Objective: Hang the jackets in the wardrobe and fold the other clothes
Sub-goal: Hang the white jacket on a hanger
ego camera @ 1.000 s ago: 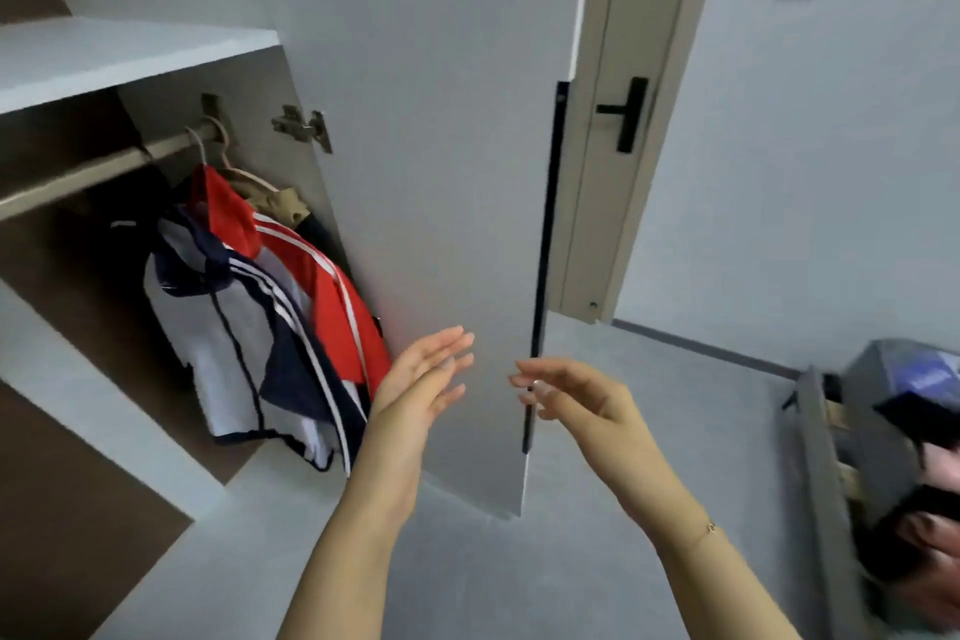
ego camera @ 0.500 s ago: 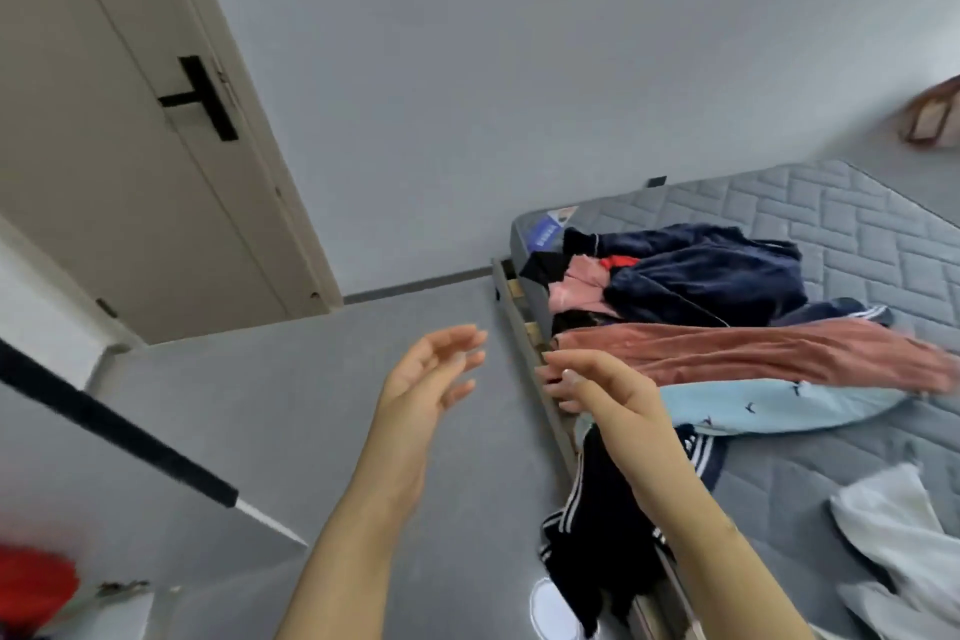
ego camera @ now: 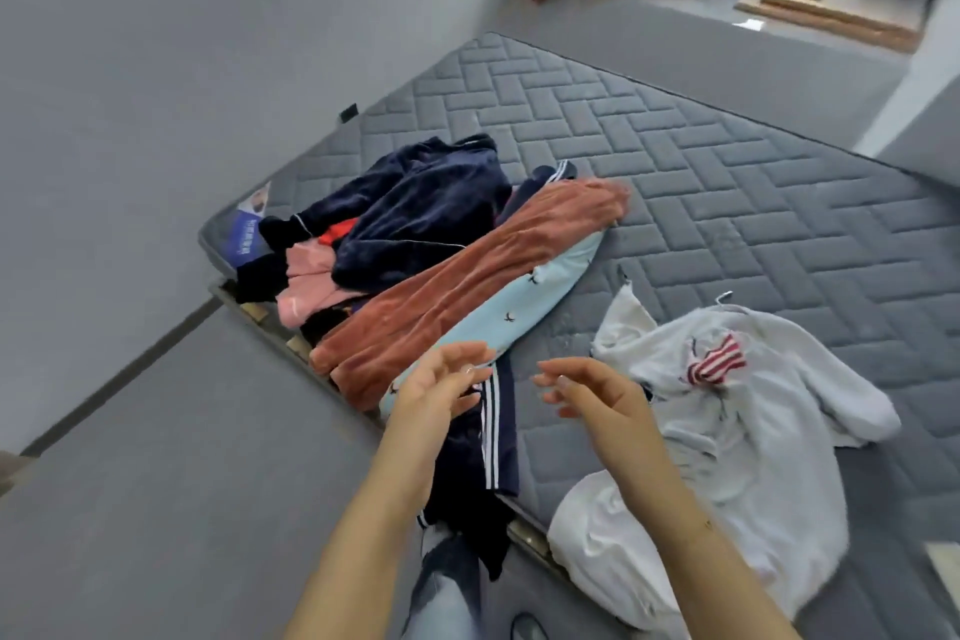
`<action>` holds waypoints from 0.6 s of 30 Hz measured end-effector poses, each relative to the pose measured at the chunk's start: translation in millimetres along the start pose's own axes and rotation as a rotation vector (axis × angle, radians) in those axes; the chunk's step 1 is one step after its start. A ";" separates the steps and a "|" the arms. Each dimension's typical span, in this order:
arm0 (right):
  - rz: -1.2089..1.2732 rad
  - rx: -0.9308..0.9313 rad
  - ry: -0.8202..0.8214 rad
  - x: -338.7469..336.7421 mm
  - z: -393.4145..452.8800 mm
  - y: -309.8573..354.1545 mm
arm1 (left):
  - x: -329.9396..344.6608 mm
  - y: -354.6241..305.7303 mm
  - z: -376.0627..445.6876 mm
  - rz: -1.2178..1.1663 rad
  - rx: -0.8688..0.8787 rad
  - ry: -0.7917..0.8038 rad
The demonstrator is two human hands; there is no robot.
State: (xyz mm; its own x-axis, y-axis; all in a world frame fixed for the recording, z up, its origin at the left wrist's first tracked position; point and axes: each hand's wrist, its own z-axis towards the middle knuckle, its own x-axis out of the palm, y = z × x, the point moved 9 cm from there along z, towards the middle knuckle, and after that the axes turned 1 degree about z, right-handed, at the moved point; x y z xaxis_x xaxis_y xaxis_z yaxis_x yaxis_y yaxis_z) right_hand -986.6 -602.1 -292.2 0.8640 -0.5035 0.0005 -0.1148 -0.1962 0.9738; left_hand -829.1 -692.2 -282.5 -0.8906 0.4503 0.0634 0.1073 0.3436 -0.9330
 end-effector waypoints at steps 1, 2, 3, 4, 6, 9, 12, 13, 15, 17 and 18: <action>0.001 0.020 -0.054 -10.8 7.3 -5.7 | 11.6 5.2 15.9 0.014 -0.033 0.047; 0.007 0.041 -0.113 -21.3 13.5 -10.7 | 23.0 9.5 30.9 0.033 -0.063 0.094; 0.014 0.057 -0.173 -31.7 19.1 -14.8 | 34.9 13.2 45.4 0.059 -0.089 0.142; 0.022 0.066 -0.230 -42.1 23.9 -18.3 | 47.2 16.4 59.1 0.087 -0.109 0.188; 0.034 0.085 -0.331 -63.6 30.0 -26.8 | 73.2 23.1 85.0 0.136 -0.140 0.268; 0.025 0.132 -0.471 -100.2 29.8 -44.8 | 118.2 38.6 118.2 0.199 -0.180 0.364; 0.036 0.193 -0.584 -144.7 24.5 -70.7 | 175.2 65.8 140.3 0.247 -0.240 0.467; 0.038 0.214 -0.617 -161.5 23.5 -80.6 | 195.7 77.8 145.4 0.262 -0.264 0.501; 0.043 0.253 -0.674 -196.9 24.8 -101.3 | 235.1 105.2 155.6 0.285 -0.309 0.558; 0.036 0.280 -0.709 -233.8 32.0 -124.5 | 272.2 135.9 170.0 0.315 -0.343 0.584; 0.034 0.292 -0.717 -252.4 38.3 -137.2 | 288.7 152.6 180.0 0.336 -0.356 0.583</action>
State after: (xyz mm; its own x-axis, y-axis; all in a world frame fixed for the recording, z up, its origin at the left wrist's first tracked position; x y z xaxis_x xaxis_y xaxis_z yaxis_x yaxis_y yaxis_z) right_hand -1207.8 -480.4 -434.7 0.3403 -0.9155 -0.2146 -0.3461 -0.3341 0.8767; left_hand -1149.4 -658.1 -470.4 -0.4179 0.9062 0.0650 0.5558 0.3116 -0.7707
